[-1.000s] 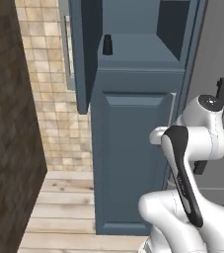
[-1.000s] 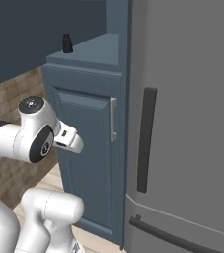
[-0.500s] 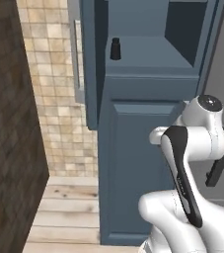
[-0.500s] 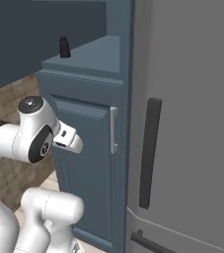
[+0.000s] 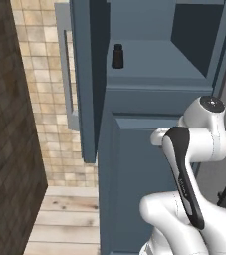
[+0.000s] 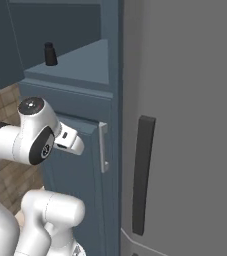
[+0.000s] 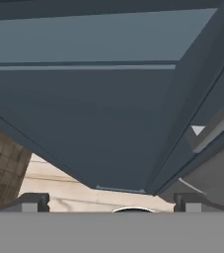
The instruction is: Move the oil and vinegar bottle and shaker from the cabinet to the dining counter.
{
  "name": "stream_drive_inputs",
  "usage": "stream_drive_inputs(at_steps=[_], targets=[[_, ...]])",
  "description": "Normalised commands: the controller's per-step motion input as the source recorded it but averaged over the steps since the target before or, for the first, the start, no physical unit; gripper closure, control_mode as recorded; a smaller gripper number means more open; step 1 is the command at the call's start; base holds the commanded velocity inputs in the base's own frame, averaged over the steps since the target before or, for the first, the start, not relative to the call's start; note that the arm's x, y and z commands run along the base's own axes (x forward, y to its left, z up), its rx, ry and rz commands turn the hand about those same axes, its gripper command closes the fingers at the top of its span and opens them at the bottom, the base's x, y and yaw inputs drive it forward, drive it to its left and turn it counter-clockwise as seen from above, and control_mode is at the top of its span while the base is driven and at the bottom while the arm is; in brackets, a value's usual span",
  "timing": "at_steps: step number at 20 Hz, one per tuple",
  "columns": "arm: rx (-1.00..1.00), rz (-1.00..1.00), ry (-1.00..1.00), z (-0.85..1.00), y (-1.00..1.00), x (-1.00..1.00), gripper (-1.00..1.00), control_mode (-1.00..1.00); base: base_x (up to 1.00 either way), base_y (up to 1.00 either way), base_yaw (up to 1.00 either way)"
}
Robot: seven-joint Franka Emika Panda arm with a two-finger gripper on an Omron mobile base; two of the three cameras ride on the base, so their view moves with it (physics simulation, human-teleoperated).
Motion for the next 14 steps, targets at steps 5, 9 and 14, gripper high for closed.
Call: stream_drive_inputs(at_steps=[5, 9, 14], targets=[[0.0, 0.0, 0.0, 0.0, 0.0, 0.0, -1.0, 1.0, 0.36, 0.04, 0.0], [0.0, 0.0, 0.0, 0.0, 0.0, 0.0, -1.0, 1.0, 0.15, 0.05, -0.02], [0.0, 0.0, 0.0, 0.0, 0.0, 0.0, -1.0, 1.0, 0.0, 0.0, 0.0]])
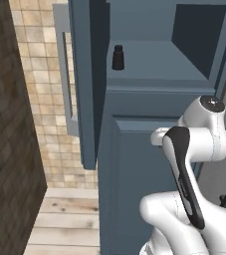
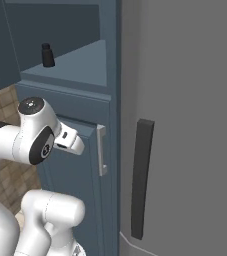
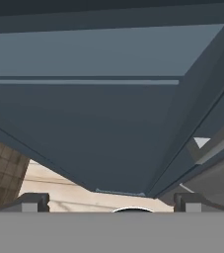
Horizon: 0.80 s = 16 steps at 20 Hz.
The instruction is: Move the oil and vinegar bottle and shaker from the cabinet to the dining counter.
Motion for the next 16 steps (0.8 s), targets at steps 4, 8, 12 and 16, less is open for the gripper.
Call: stream_drive_inputs(at_steps=[4, 8, 12, 16], targets=[[0.0, 0.0, 0.0, 0.0, 0.0, 0.0, -1.0, 1.0, 0.0, 0.0, 0.0], [0.0, 0.0, 0.0, 0.0, 0.0, 0.0, -1.0, 1.0, 0.0, 0.0, 0.0], [0.0, 0.0, 0.0, 0.0, 0.0, 0.0, -1.0, 1.0, 0.0, 0.0, 0.0], [0.0, 0.0, 0.0, 0.0, 0.0, 0.0, -1.0, 1.0, -0.03, 0.0, 0.0]])
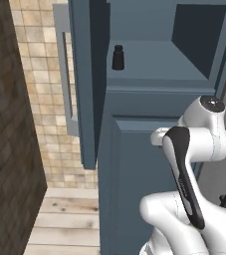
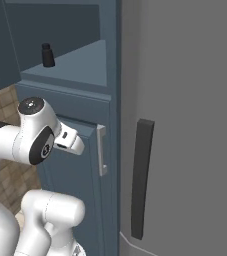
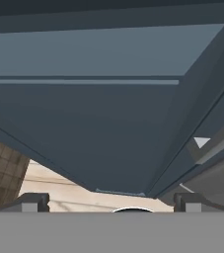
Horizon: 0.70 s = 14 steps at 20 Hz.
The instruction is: Move the oil and vinegar bottle and shaker from the cabinet to the dining counter.
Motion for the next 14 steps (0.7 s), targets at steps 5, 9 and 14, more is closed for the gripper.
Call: stream_drive_inputs(at_steps=[5, 9, 14], targets=[[0.0, 0.01, -0.06, 0.04, 0.0, -0.03, -1.0, -1.0, -0.11, 0.0, 0.03], [0.0, 0.06, -0.31, 0.28, 0.0, -0.17, -1.0, -1.0, 0.0, 0.0, 0.0], [0.0, 0.09, -0.32, 0.37, 0.02, -0.14, -1.0, -1.0, 0.0, 0.0, 0.0]])
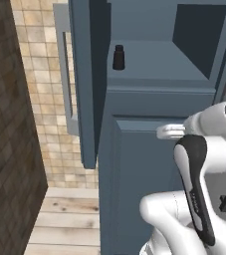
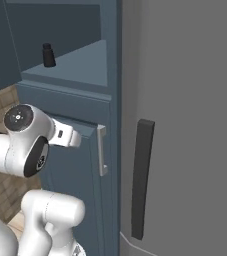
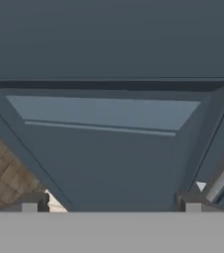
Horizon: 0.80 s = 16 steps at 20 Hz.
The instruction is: Move the oil and vinegar bottle and shaker from the cabinet to the dining counter.
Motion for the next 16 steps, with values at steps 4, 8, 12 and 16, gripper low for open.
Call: stream_drive_inputs(at_steps=[4, 8, 12, 16], targets=[[0.0, 0.11, -0.31, 0.44, 0.02, -0.17, -1.0, -1.0, 0.0, 0.0, 0.0], [-0.02, 0.0, -0.15, 0.53, 0.13, -0.01, -1.0, -1.0, 0.0, 0.0, 0.0], [0.0, 0.0, -0.01, 0.55, 0.22, 0.0, -1.0, -1.0, 0.0, 0.0, 0.0], [-0.05, 0.0, 0.0, 0.52, 0.29, 0.02, -1.0, -1.0, 0.0, 0.0, 0.0]])
